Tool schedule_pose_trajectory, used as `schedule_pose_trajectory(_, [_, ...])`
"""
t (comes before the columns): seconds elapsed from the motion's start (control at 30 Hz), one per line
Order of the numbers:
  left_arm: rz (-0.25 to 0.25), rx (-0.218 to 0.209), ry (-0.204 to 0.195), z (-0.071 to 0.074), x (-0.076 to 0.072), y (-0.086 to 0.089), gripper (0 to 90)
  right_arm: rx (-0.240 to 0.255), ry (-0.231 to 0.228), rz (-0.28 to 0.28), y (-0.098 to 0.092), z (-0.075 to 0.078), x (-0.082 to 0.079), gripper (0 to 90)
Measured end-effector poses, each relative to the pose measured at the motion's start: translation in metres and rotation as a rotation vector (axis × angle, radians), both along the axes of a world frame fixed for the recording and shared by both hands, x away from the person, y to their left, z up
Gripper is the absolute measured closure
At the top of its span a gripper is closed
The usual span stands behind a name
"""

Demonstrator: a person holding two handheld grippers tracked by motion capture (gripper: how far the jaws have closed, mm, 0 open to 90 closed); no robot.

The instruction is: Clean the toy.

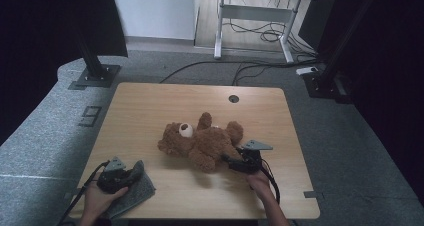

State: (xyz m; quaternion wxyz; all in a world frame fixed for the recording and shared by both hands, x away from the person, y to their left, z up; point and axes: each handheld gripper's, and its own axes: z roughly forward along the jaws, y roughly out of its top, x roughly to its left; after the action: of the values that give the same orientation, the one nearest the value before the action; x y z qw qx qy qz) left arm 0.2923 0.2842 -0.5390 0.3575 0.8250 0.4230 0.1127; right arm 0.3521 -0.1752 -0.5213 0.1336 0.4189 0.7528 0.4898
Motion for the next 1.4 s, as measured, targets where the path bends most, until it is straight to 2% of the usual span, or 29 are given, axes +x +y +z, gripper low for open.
schedule_pose_trajectory(0.17, [0.002,-0.007,-0.014,0.003,0.003,-0.001,75.5,-0.001,-0.002,0.002,0.0,0.0,0.0,39.0])
schedule_pose_trajectory(0.23, [-0.009,-0.052,-0.013,0.007,0.005,-0.001,76.0,-0.002,-0.004,0.003,0.0,0.0,0.0,39.0])
schedule_pose_trajectory(0.37, [-0.032,-0.133,-0.048,0.02,0.008,-0.006,76.5,-0.003,-0.002,0.013,0.002,-0.002,-0.001,40.5])
schedule_pose_trajectory(0.43, [-0.044,-0.183,-0.066,0.029,0.013,-0.011,76.5,-0.005,-0.001,0.019,0.002,-0.003,-0.002,40.5])
schedule_pose_trajectory(0.53, [-0.062,-0.232,-0.081,0.039,0.021,-0.021,76.4,-0.011,-0.009,0.02,0.001,-0.002,-0.003,39.4])
schedule_pose_trajectory(0.77, [-0.108,-0.242,-0.118,0.053,0.032,-0.051,76.0,0.014,-0.039,0.028,-0.008,0.009,-0.008,33.1])
schedule_pose_trajectory(0.9, [-0.121,-0.259,-0.13,0.059,0.035,-0.062,75.9,0.032,-0.024,0.034,-0.02,0.011,-0.014,30.1])
schedule_pose_trajectory(0.97, [-0.129,-0.261,-0.132,0.061,0.036,-0.067,75.8,0.006,-0.02,0.039,-0.022,0.01,-0.017,29.4])
schedule_pose_trajectory(1.07, [-0.144,-0.286,-0.132,0.063,0.036,-0.074,75.8,-0.02,-0.027,0.021,-0.022,0.006,-0.017,43.0])
schedule_pose_trajectory(1.17, [-0.161,-0.305,-0.137,0.069,0.038,-0.082,75.7,-0.013,-0.01,0.027,-0.021,0.003,-0.014,54.6])
schedule_pose_trajectory(1.2, [-0.175,-0.312,-0.134,0.071,0.039,-0.086,75.7,-0.007,-0.018,0.034,-0.02,0.003,-0.013,57.2])
schedule_pose_trajectory(1.3, [-0.208,-0.308,-0.136,0.079,0.044,-0.103,75.8,0.002,-0.048,0.032,-0.018,0.006,-0.015,58.9])
schedule_pose_trajectory(1.4, [-0.247,-0.306,-0.135,0.086,0.052,-0.124,75.7,0.007,-0.051,0.038,-0.017,0.006,-0.014,59.1])
